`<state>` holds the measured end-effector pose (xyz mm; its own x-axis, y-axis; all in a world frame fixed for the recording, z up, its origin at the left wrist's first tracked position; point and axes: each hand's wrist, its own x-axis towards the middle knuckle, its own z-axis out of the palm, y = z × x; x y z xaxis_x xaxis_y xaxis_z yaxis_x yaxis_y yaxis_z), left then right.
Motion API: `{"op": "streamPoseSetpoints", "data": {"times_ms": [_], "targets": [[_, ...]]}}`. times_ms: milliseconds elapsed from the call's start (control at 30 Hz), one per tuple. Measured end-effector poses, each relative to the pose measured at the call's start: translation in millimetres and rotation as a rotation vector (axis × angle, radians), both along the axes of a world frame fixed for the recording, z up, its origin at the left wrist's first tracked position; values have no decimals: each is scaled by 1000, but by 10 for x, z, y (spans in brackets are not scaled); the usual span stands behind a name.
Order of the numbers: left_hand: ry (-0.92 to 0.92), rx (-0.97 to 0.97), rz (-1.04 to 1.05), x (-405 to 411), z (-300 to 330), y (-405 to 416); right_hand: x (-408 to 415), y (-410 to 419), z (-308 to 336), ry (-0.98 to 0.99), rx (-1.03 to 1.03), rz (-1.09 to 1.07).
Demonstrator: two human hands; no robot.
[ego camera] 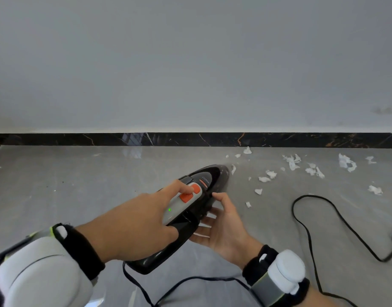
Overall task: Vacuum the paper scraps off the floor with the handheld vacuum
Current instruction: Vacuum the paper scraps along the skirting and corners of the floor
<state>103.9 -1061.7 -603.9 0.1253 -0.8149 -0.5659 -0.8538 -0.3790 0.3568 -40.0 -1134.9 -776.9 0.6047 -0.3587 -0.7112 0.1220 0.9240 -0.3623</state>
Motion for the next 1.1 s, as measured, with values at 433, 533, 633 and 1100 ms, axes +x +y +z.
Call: {"op": "streamPoseSetpoints", "data": {"times_ms": [433,533,633,1100], "targets": [[145,-39,105,-528,-100,-235,-370,-189,51,109,-114,-77],[176,-30,117,-635,-110,-377,-411,-345,96,157,-138,-75],[195,-24,133,-706,-159,-504,-434,-463,120,195,-157,-80],[254,18,135,-743,-116,-348,-608,-250,117,266,-226,-81]]}}
